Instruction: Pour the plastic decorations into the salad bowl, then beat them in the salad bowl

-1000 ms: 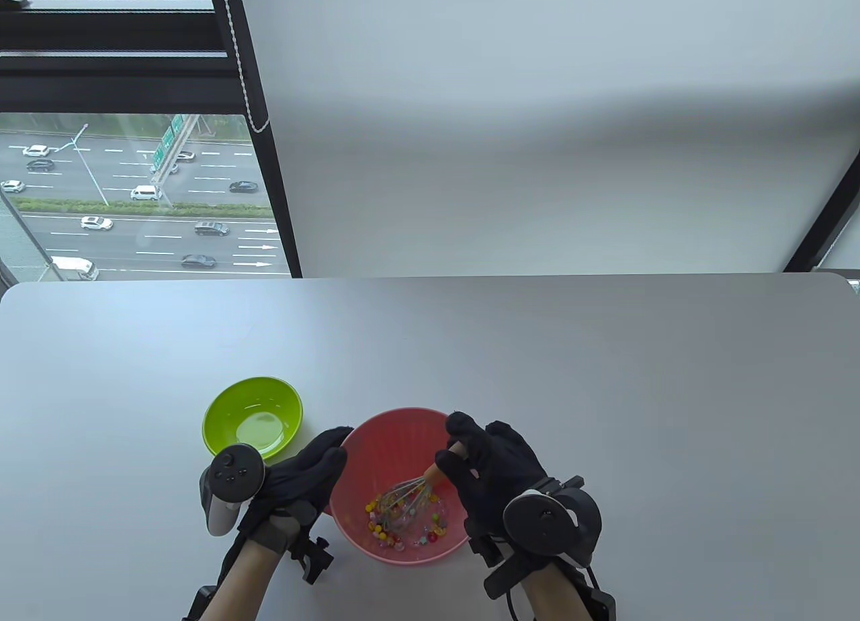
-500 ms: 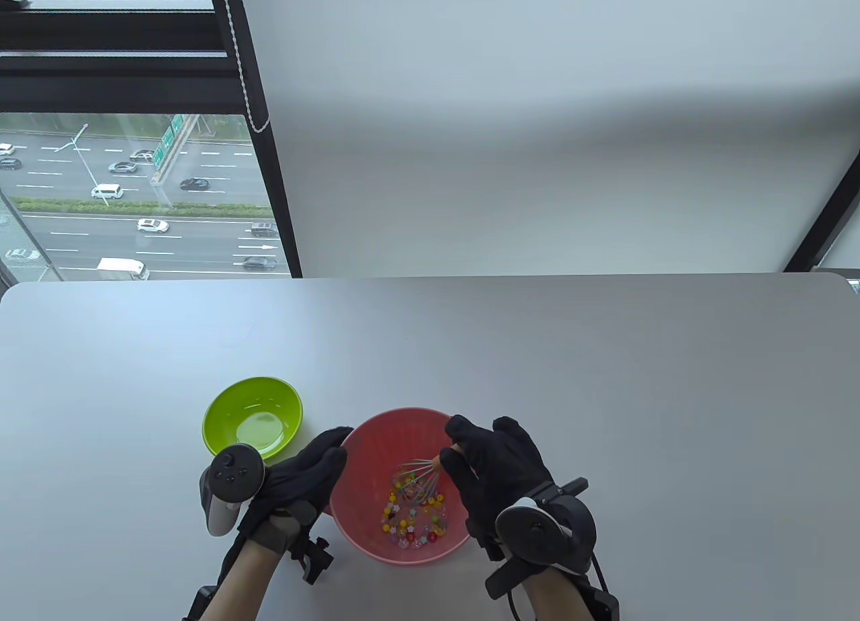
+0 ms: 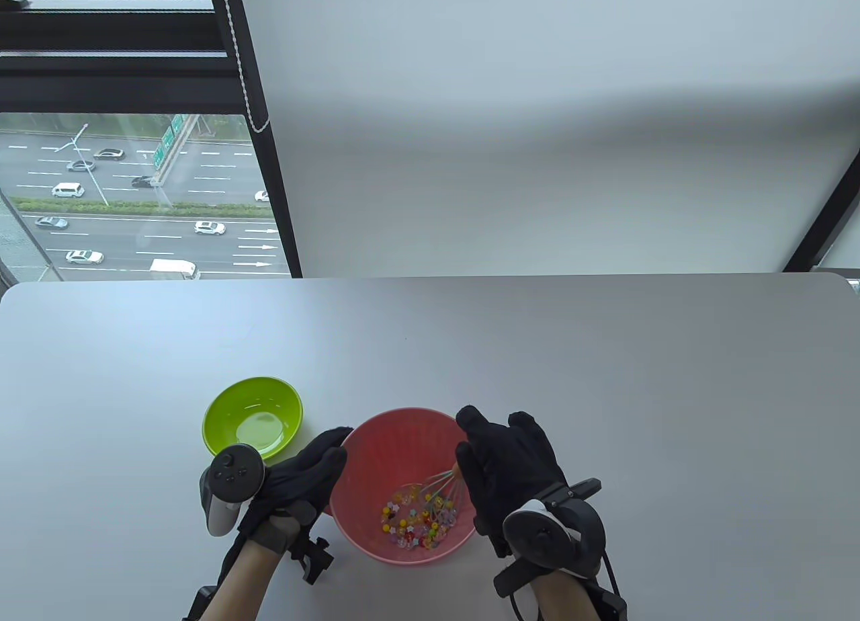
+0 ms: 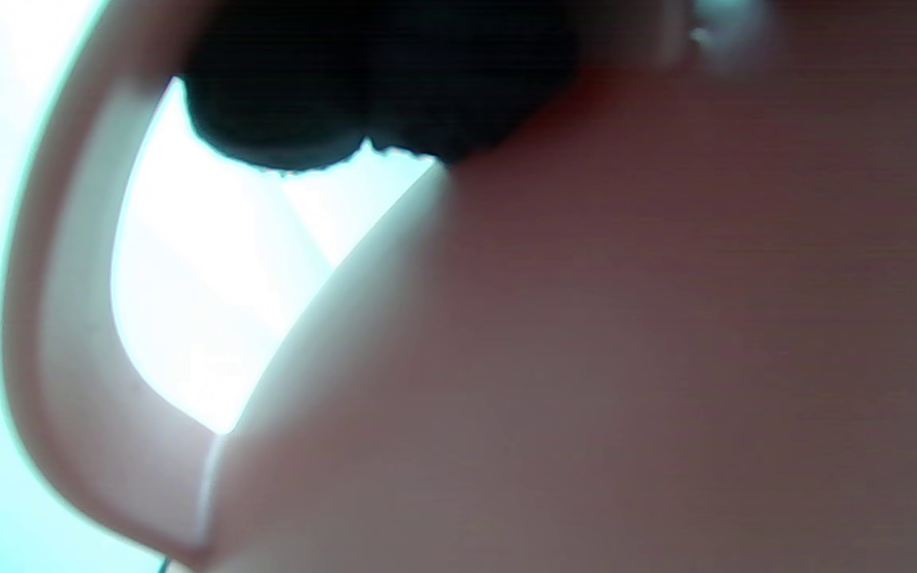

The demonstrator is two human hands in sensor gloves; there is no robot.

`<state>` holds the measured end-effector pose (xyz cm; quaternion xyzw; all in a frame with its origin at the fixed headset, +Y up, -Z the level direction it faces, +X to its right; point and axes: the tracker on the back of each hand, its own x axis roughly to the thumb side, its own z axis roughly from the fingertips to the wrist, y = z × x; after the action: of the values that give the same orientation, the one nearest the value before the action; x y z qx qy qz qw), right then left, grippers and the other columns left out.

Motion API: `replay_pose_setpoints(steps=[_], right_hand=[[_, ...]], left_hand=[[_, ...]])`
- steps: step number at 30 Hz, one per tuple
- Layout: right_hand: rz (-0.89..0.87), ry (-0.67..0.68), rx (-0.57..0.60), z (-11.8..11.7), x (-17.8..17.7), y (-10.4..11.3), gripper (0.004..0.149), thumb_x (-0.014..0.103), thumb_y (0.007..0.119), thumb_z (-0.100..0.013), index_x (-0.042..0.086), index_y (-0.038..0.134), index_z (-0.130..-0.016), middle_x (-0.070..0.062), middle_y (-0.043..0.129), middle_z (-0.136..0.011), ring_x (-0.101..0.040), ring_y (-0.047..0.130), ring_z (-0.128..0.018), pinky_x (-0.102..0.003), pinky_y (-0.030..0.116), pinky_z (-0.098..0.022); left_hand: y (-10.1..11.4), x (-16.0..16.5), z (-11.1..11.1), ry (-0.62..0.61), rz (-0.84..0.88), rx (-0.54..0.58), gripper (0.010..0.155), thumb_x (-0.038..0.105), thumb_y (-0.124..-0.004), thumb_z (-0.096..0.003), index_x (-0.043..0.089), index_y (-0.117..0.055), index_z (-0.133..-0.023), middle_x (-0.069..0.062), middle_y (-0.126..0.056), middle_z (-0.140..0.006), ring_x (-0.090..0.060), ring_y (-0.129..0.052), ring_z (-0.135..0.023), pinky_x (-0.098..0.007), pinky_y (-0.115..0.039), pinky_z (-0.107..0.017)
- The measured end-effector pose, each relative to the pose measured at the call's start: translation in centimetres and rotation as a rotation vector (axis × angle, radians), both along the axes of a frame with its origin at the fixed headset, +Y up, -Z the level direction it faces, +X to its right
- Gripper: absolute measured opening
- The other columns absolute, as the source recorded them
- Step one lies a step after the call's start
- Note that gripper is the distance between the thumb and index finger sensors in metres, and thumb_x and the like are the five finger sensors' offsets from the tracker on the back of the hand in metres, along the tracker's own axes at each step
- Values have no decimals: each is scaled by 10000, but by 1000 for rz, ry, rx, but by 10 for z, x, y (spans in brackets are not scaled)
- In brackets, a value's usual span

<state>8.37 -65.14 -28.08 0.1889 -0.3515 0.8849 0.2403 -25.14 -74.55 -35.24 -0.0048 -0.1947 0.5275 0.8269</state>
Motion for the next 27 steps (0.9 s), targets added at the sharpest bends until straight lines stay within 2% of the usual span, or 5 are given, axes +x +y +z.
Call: replay_pose_setpoints(steps=[13,27], right_hand=[[-105,94,-120,-7,-7,-9,540,528,708,-568,294,597,-1042,71,933,-750,-172,978,-497,-468,650,-711],[-43,54,-66,-5,-12,-9,512,537,758,-542,315,630,-985,81,931,-784,-155,1016,-532,-448,671,-705]], left_hand=[[0,0,0,0,2,-2,659,590,-604,-568,111,-719,-1006,-8,-933,-415,-286,-945,-409,-578,-646,-687],[0,0,0,-1,3,-3,661,592,-602,-568,109,-720,-1004,-8,-933,-414,-286,-945,-410,-578,-646,-686]])
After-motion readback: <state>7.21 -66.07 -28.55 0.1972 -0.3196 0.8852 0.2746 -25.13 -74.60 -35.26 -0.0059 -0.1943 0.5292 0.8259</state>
